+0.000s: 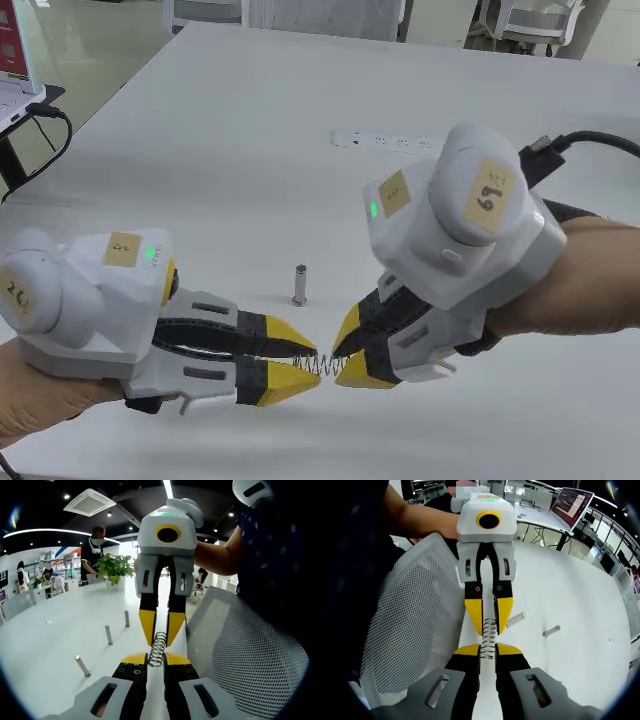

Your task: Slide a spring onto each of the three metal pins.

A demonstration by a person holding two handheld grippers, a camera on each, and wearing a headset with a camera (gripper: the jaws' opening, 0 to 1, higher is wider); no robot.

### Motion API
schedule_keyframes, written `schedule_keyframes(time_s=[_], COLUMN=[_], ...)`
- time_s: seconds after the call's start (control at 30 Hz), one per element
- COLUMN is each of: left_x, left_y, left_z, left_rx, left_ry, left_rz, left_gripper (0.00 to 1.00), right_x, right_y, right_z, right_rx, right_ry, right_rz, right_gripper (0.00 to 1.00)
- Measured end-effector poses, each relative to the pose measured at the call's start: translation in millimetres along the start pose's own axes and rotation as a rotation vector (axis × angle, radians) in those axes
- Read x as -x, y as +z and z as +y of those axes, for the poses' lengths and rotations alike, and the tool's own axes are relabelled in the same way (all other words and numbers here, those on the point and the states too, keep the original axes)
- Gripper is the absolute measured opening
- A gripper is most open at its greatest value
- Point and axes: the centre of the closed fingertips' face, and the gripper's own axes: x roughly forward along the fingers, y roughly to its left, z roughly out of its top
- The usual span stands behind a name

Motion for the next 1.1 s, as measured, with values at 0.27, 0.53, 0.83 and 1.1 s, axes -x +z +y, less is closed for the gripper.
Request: schedule_keyframes(time_s=[0.27, 0.53, 0.83, 1.1], left_x=[-2.1, -1.5, 1.0, 0.8], left_y=[2.0, 3.8, 12.7, 12.2], left_z=[-7.7, -10.7, -9.7, -9.3], left_rx=[0.004, 0.007, 0.012, 0.013], left_ry=[-0.036, -0.051, -0.045, -0.037], left_rz=[-0.003, -0.003, -0.033, -0.036], left_gripper=[0.03, 0.02, 0.02, 0.02], right_x=[1.7, 1.2, -2.7, -2.0], right_y=[-2.2, -2.0, -9.5, -8.5], right_z=[4.5, 6.5, 4.4, 4.2], right_rx=[0.014, 0.011, -0.015, -0.037], right_ry=[0.022, 0.029, 0.020, 0.011], right_rz=[0.003, 0.000, 0.006, -0.013], right_gripper=[0.08, 0.08, 0.10, 0.09])
